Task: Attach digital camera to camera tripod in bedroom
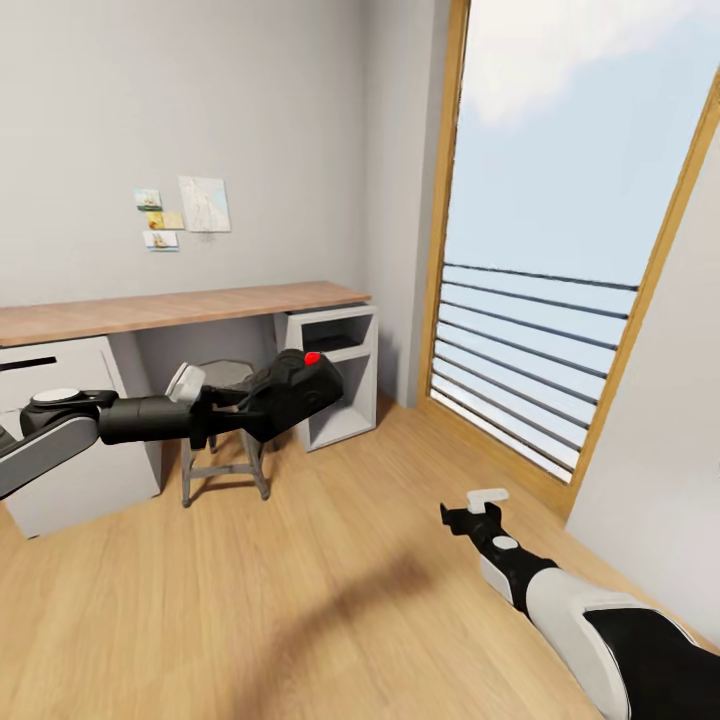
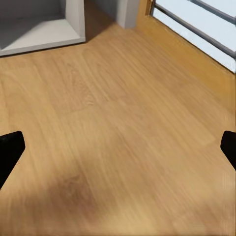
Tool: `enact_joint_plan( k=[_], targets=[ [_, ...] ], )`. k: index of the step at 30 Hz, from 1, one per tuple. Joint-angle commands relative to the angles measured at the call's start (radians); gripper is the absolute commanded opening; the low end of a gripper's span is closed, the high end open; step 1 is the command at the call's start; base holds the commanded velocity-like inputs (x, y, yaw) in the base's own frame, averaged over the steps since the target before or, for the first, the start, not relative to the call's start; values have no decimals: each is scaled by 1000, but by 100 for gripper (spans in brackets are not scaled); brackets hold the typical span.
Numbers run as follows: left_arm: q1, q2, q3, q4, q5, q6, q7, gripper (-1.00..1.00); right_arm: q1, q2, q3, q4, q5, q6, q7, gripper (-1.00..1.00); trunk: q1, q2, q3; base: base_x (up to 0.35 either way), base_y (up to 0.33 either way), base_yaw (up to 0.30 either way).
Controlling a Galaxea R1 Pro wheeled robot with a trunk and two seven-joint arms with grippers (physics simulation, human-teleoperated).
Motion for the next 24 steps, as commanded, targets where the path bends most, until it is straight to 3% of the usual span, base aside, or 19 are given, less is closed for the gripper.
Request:
enact_joint_plan(
  k=[1,24],
  targets=[
    [-2,1,-3,0,11,7,-1,-100,-1,0,5,3,4,-3,-3,100,-1,0,3,0,0,0],
    [-2,13,-1,1,11,33,-1,-100,-1,0,5,17,3,-2,-3,100,-11,5,92,0,0,0]
  ],
)
